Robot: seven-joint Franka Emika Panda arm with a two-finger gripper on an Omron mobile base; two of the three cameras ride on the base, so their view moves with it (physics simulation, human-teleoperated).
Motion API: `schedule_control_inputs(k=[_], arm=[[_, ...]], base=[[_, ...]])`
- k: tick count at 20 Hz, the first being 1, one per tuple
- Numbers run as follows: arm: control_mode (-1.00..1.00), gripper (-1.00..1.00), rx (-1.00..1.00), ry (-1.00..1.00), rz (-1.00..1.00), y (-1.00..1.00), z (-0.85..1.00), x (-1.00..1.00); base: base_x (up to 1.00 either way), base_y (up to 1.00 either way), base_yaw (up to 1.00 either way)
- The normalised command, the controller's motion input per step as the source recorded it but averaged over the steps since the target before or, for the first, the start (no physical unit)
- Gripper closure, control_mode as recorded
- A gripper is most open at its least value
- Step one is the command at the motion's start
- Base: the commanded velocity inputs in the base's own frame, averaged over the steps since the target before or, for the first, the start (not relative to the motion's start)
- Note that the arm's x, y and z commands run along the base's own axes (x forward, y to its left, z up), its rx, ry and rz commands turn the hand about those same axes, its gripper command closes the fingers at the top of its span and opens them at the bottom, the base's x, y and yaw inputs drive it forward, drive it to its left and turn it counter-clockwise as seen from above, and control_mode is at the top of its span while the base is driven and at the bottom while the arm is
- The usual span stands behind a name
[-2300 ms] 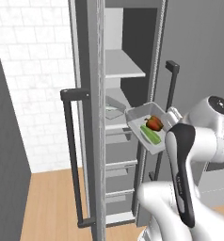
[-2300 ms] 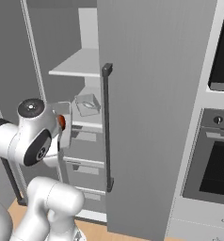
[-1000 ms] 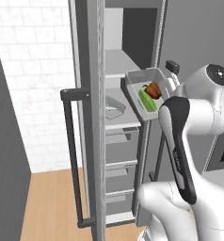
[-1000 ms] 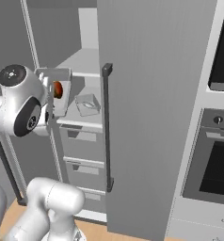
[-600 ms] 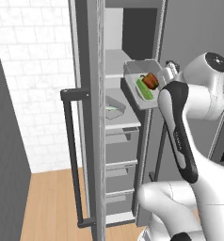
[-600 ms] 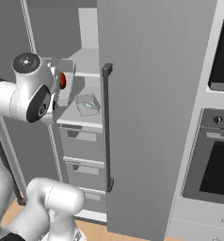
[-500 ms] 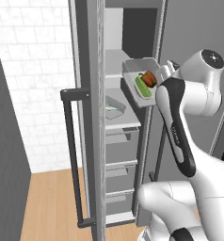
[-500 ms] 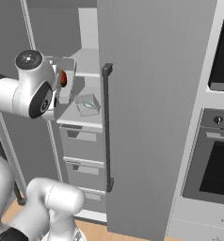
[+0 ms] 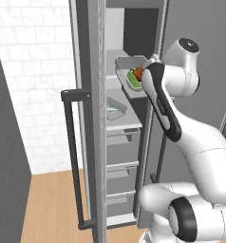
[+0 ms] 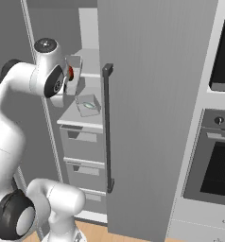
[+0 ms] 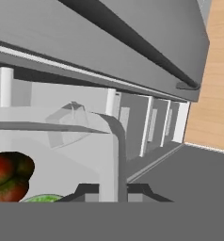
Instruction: Take the meat container that has the fish and place it on the second highest rack of the freezer. Then take the vegetable container that has the bell pepper and lemon wedge and place it on the highest rack of the freezer.
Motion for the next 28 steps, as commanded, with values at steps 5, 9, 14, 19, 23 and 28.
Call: schedule_control_inputs(k=[5,9,14,19,23,28], arm=[[-1.0,1.0,0.0,0.01,0.0,0.19,0.0,0.59],[-1.0,1.0,0.0,-0.03,0.0,0.13,0.0,0.64],[-1.0,1.0,0.0,-0.03,-0.04,0.01,0.01,0.7],[-1.0,1.0,0.0,0.0,-0.11,0.0,0.09,0.67],[-1.0,1.0,0.0,0.0,-0.13,0.0,0.21,0.64],[-1.0,1.0,0.0,0.0,-0.12,0.0,0.11,0.7]], base=[[0.0,0.0,0.0],[0.0,0.0,0.0],[0.0,0.0,0.0],[0.0,0.0,0.0],[0.0,0.0,0.0],[0.0,0.0,0.0]])
